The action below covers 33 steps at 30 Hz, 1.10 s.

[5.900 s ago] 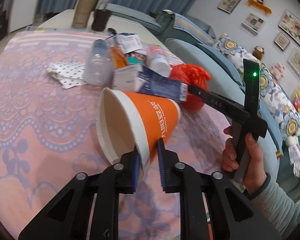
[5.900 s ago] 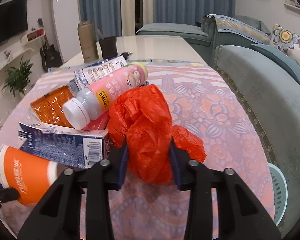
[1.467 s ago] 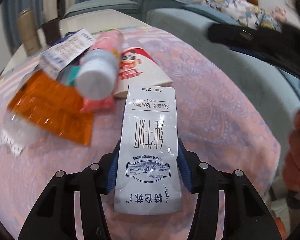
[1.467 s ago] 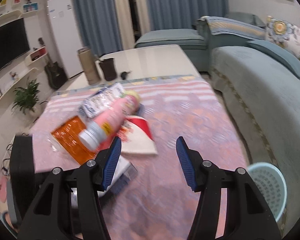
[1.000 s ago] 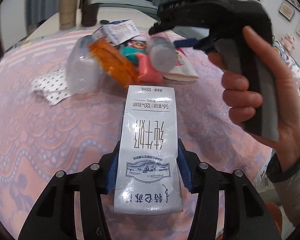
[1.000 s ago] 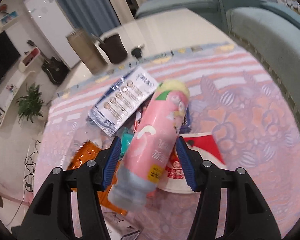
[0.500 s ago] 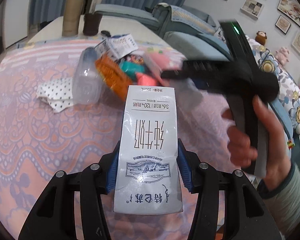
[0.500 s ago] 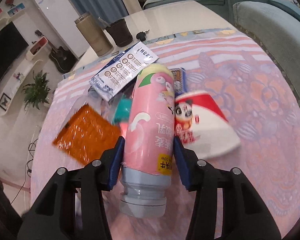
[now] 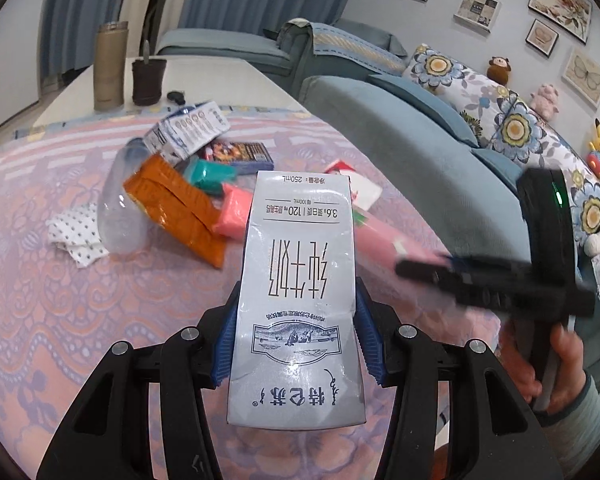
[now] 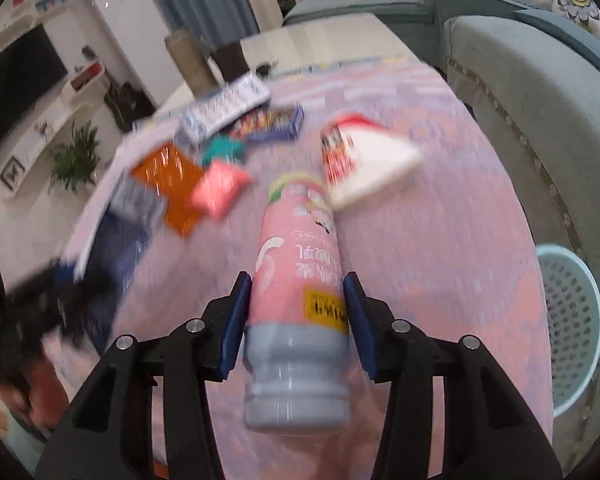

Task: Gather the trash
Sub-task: 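Grasp the pink bottle with the right tool while the left tool holds the milk carton, then carry both items to the wastebasket and open both tools to drop them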

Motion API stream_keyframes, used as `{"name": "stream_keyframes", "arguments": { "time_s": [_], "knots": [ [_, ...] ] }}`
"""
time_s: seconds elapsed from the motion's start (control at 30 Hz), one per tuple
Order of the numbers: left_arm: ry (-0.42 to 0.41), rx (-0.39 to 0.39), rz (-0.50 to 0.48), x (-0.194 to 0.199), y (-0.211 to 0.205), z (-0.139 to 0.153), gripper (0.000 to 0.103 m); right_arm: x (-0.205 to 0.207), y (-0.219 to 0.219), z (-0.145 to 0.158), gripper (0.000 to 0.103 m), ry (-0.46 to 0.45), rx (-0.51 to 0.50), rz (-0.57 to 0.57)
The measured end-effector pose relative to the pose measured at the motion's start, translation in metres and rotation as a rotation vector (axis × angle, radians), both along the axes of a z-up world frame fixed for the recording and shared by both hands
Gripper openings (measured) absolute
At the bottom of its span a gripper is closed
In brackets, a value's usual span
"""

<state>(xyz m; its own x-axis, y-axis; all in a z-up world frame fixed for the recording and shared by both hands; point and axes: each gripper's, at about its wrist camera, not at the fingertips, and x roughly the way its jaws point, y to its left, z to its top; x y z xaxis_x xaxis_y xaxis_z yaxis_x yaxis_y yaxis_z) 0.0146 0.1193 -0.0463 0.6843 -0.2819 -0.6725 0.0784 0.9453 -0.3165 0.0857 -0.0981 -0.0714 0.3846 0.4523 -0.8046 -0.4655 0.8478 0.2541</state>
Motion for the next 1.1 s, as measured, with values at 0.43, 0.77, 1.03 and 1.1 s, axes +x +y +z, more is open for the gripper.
{"name": "stream_keyframes", "arguments": {
  "time_s": [0.43, 0.77, 1.03, 1.1],
  "knots": [
    [0.024, 0.011, -0.024, 0.011, -0.008, -0.010, 0.049, 0.024, 0.027, -0.026, 0.057, 0.105, -0.030, -0.001],
    [-0.098, 0.022, -0.036, 0.022, -0.024, 0.025, 0.049, 0.001, -0.001, 0.029, 0.046, -0.130, 0.084, -0.060],
    [-0.237, -0.004, -0.132, 0.057, -0.086, 0.075, 0.049, 0.003, -0.099, 0.072, 0.046, -0.273, 0.117, -0.282],
    [-0.257, -0.010, -0.168, 0.072, -0.111, 0.081, 0.049, 0.006, -0.123, 0.069, 0.046, -0.278, 0.111, -0.338]
  ]
}}
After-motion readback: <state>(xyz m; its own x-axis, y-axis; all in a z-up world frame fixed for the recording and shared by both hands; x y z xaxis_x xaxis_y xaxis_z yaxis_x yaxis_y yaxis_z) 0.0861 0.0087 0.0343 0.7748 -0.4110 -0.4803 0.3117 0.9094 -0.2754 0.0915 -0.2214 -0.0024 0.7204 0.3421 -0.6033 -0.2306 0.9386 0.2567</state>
